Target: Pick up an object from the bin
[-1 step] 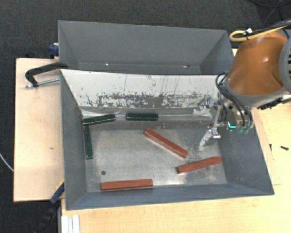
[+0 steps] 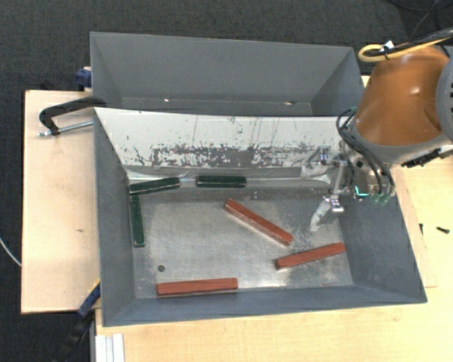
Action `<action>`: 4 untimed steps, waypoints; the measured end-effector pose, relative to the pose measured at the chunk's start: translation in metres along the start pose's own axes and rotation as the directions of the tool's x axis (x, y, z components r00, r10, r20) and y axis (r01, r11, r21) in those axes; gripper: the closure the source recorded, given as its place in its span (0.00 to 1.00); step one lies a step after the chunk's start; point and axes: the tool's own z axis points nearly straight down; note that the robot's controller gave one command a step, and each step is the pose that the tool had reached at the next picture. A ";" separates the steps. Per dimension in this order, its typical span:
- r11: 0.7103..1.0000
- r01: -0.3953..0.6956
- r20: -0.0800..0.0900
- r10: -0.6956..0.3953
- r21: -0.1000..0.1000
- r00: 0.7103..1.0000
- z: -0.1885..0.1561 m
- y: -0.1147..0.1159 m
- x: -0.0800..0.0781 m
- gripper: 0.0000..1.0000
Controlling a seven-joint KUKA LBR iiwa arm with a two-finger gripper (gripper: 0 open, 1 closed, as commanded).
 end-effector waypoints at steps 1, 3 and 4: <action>1.000 0.000 0.006 0.000 0.001 1.000 0.049 -0.004 0.005 0.00; 0.987 -0.163 -0.011 0.163 -0.001 0.987 0.114 0.044 0.004 1.00; 0.992 -0.124 0.004 0.124 0.000 0.992 -0.018 0.046 0.020 1.00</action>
Offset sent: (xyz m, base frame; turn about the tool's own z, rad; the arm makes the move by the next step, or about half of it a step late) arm -0.0049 0.0422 -0.1207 0.1664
